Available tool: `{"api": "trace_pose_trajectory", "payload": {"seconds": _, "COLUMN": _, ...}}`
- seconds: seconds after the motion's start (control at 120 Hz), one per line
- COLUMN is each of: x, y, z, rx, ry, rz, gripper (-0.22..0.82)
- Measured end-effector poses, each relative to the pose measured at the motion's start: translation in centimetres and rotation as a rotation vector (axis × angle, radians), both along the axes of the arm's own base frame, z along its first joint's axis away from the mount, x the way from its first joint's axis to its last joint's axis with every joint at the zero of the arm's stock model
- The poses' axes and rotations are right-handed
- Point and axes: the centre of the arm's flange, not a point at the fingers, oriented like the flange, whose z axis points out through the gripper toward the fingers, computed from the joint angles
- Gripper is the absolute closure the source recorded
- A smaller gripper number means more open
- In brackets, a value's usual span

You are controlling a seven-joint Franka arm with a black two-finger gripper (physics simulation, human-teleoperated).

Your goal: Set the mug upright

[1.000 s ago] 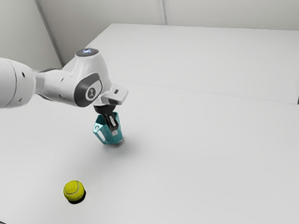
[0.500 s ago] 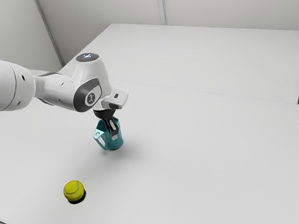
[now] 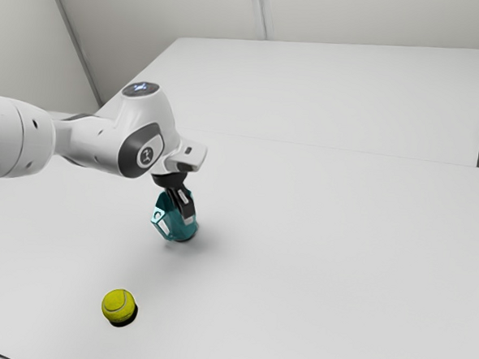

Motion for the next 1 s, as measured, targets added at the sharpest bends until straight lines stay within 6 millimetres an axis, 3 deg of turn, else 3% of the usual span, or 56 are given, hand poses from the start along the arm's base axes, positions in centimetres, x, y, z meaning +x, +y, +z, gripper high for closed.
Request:
{"api": "trace_pose_trajectory", "payload": {"seconds": 0.267, "x": 0.0, "y": -0.3, "z": 2.4, "rx": -0.02, "ry": -0.026, "rz": 0.019, "gripper": 0.38}}
{"api": "trace_pose_trajectory", "payload": {"seconds": 0.525, "x": -0.4, "y": -0.4, "z": 7.7, "rx": -0.044, "ry": -0.066, "rz": 0.042, "gripper": 0.35}}
{"api": "trace_pose_trajectory", "payload": {"seconds": 0.6, "x": 1.1, "y": -0.3, "z": 10.8, "rx": -0.046, "ry": -0.101, "rz": 0.05, "gripper": 0.3}}
{"api": "trace_pose_trajectory", "payload": {"seconds": 0.708, "x": 5.0, "y": -0.1, "z": 14.2, "rx": -0.042, "ry": -0.121, "rz": 0.076, "gripper": 0.19}}
{"api": "trace_pose_trajectory", "payload": {"seconds": 0.858, "x": 10.6, "y": 0.1, "z": 15.5, "rx": -0.046, "ry": -0.077, "rz": 0.126, "gripper": 0.09}}
{"api": "trace_pose_trajectory", "payload": {"seconds": 1.0, "x": 12.6, "y": 0.1, "z": 15.8, "rx": -0.05, "ry": -0.001, "rz": 0.174, "gripper": 0.05}}
